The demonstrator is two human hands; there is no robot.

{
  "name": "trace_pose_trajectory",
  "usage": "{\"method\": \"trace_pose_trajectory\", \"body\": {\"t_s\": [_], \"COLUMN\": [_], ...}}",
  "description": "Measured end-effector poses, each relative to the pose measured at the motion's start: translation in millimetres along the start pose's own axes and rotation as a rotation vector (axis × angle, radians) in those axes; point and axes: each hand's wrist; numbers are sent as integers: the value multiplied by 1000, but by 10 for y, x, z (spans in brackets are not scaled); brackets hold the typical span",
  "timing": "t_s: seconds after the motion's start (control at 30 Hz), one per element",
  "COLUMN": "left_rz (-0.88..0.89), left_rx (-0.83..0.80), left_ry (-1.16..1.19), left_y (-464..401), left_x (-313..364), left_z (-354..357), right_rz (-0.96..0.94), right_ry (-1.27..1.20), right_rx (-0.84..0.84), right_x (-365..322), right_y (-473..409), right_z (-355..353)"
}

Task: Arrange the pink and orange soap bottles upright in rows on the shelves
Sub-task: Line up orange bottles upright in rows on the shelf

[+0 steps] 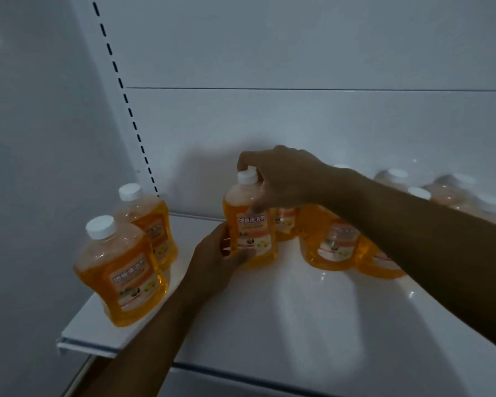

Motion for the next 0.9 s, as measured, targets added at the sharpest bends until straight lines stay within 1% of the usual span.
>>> {"method": "trace_pose_trajectory", "body": {"t_s": [0.27, 0.4, 0.63, 0.9], "left_rz": [64, 48, 47, 11], "left_rx": [-98, -75, -41, -20], "left_ry": [10, -22, -63, -60], "left_y": [-261, -307, -291, -215], "left_x": [155, 141, 119, 139], "left_z": [300, 331, 354, 397], "right_rz": [102, 120, 143, 112], "right_ry": [101, 175, 46, 81], "right_rx": [37, 53, 53, 59], "right_x": [259, 298, 337, 369], "right_y": [310, 336, 366, 362], "right_z": [-71, -36, 40, 85]}}
Point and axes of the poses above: each hand's wrist, its own y-axis away from the middle knuckle, its own z-axis out of the palm, x = y × z, and after that the axes turned 11 degrees about -y, right-handed
